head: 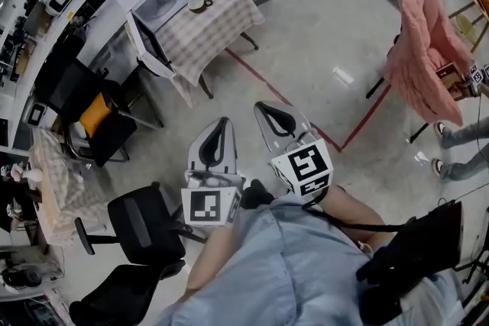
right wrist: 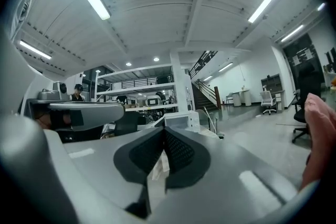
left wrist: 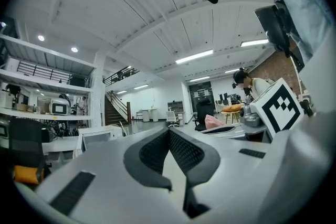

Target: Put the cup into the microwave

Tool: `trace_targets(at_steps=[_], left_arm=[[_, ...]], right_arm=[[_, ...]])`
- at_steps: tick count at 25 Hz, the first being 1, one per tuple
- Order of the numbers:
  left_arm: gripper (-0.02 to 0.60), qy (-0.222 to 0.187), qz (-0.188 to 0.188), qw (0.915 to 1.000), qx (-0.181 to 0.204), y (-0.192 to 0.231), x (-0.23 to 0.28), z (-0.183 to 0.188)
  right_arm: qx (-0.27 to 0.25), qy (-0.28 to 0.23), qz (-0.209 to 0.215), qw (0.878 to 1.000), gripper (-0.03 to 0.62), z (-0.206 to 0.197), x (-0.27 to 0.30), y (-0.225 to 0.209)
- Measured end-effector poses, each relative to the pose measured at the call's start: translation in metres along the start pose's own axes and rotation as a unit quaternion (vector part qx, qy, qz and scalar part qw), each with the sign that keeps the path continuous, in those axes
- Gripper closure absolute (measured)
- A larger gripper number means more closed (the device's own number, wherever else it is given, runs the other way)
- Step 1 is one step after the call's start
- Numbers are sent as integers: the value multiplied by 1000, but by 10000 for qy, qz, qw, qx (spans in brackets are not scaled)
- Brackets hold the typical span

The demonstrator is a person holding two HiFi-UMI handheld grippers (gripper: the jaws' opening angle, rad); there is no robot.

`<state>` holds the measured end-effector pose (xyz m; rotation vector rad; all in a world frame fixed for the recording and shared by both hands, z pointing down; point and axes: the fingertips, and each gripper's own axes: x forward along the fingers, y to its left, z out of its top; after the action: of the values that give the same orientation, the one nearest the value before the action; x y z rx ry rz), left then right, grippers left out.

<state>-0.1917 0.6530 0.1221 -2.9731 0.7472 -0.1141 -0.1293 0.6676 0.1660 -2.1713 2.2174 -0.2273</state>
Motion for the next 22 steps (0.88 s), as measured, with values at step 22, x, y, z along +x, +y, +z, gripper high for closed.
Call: trace_targets(at_steps=[22], left_arm=[[577, -104, -352, 9990, -236, 99, 123, -19]], right_arm=[[119, 462, -114, 9988, 591, -13, 140, -58]])
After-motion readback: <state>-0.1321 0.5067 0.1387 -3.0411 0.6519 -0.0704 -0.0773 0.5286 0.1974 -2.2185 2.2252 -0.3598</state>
